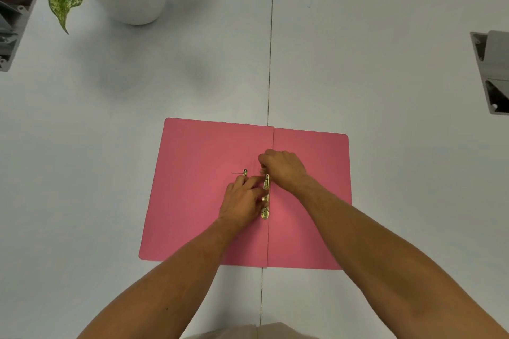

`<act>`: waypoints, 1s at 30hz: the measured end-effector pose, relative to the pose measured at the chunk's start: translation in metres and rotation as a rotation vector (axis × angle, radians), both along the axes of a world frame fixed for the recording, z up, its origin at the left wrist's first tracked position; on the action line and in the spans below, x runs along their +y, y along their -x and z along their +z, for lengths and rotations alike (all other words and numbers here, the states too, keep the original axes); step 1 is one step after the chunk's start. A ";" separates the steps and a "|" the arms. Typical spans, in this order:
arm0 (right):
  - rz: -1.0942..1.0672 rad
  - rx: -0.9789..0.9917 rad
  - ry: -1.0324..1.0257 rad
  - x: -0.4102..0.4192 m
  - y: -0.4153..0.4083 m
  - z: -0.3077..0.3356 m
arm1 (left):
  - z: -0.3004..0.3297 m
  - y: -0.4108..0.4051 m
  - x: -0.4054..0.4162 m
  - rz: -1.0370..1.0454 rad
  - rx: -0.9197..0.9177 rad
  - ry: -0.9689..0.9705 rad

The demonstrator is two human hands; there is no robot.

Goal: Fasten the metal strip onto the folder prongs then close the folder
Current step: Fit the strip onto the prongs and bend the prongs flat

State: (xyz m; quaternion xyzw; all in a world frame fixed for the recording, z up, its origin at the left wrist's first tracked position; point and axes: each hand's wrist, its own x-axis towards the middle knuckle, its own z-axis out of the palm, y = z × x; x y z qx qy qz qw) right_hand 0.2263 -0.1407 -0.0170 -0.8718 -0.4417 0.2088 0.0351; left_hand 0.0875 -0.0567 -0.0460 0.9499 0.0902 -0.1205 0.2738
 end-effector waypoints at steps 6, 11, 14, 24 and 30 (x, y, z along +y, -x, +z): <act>-0.335 0.138 -0.125 -0.003 0.006 -0.013 | -0.004 0.002 -0.002 0.013 -0.018 -0.006; -0.706 0.283 -0.250 -0.009 0.013 -0.021 | -0.003 0.000 -0.002 0.027 -0.013 0.004; -0.795 0.324 -0.287 -0.011 0.014 -0.020 | -0.001 0.000 -0.003 0.024 -0.001 0.006; -0.881 0.402 -0.322 -0.009 0.009 -0.016 | 0.000 0.000 -0.001 0.015 0.009 0.002; -0.685 0.319 -0.300 -0.015 0.021 -0.021 | -0.002 0.002 -0.001 0.012 -0.005 -0.002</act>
